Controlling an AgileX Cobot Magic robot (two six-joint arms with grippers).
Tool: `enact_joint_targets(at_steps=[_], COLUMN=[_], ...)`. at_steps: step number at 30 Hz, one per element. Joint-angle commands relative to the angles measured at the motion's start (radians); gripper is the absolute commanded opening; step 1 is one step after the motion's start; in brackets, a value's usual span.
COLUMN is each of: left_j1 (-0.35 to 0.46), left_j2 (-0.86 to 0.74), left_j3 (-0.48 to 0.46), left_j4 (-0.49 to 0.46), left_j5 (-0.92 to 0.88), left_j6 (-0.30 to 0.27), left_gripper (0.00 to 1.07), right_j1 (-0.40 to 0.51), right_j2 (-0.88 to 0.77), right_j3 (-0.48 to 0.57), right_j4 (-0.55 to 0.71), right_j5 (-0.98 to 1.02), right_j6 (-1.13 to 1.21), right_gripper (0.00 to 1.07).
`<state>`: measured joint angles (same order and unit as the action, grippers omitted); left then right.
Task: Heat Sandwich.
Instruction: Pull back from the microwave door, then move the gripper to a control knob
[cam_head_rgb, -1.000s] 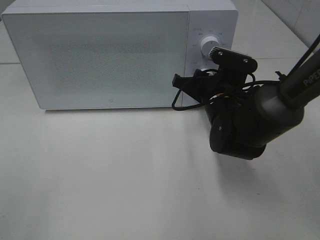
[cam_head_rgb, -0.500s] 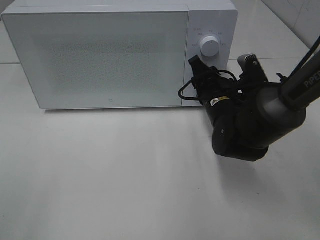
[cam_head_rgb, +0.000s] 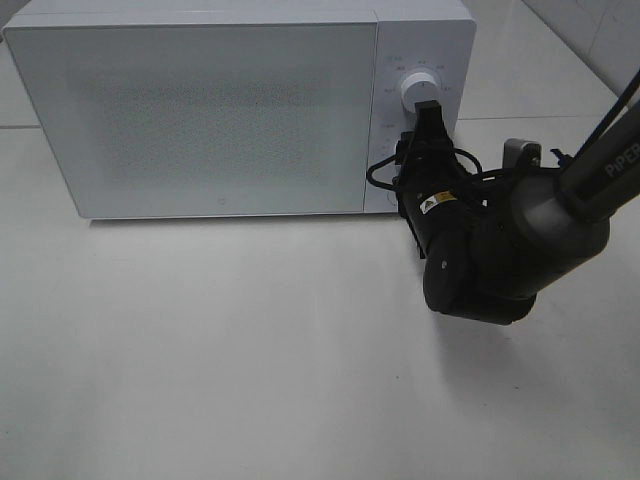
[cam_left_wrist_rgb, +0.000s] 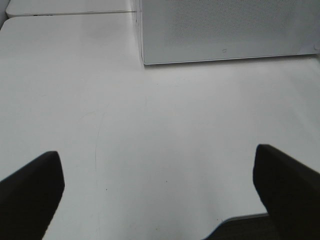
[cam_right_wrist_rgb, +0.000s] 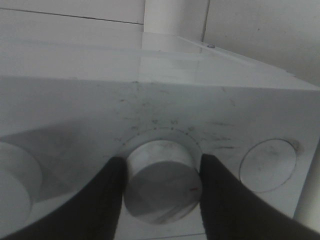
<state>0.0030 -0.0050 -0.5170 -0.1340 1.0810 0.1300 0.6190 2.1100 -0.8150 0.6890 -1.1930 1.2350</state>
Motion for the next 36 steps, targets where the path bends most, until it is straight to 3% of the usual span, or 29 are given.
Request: enact_joint_targets(at_steps=[1,8,25,31,36], left_j1=[0.005,0.005,0.005,0.005,0.005], left_j2=[-0.018,-0.018,-0.018,-0.018,-0.018], left_j3=[0.000,0.000,0.000,0.000,0.000], left_j4=[-0.008,-0.008,-0.008,-0.008,-0.008], left_j5=[-0.009,-0.009,-0.009,-0.009,-0.009], left_j6=[-0.003,-0.003,-0.003,-0.003,-0.003], left_gripper=[0.97,0.97,0.97,0.97,0.97], right_j1=[0.000,0.000,0.001,0.001,0.001], right_j2=[-0.016,-0.016,-0.016,-0.016,-0.016], right_j3=[-0.025,-0.025,-0.025,-0.025,-0.025], right_j4=[-0.071,-0.068,-0.068,-0.066,-0.043], right_j5=[-0.177,-0.169,-0.169,-0.167,-0.136], right_j6=[0.098,0.287,0.227,0.215,0.200], right_gripper=[0.00,0.00,0.05,0.11,0.24])
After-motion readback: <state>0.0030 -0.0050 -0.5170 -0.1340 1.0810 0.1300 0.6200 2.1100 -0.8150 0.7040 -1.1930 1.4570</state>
